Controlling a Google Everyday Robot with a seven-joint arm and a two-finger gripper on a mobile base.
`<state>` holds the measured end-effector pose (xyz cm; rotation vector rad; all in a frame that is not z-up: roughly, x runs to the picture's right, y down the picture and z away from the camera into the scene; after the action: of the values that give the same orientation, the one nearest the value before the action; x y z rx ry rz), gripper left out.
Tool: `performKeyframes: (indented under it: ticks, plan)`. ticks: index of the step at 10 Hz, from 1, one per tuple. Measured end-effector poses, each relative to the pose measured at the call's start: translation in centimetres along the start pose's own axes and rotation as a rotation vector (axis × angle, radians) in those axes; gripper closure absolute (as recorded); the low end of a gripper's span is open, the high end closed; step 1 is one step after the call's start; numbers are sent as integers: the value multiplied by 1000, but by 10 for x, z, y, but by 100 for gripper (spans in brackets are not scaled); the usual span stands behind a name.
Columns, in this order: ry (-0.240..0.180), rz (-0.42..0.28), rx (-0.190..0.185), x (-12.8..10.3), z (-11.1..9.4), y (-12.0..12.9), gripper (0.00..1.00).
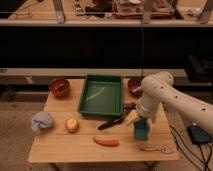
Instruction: Wipe red bowl with eraser
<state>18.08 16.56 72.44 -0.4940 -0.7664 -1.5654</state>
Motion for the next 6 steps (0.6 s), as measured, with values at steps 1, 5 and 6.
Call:
performKeyframes:
  ticks: [1,5,6]
  plan:
    - [2,-2,-4,0,0,0,20]
    - [146,-123,-83,40,-45,-41,20]
    - [191,-162,-102,52,-66,-60,20]
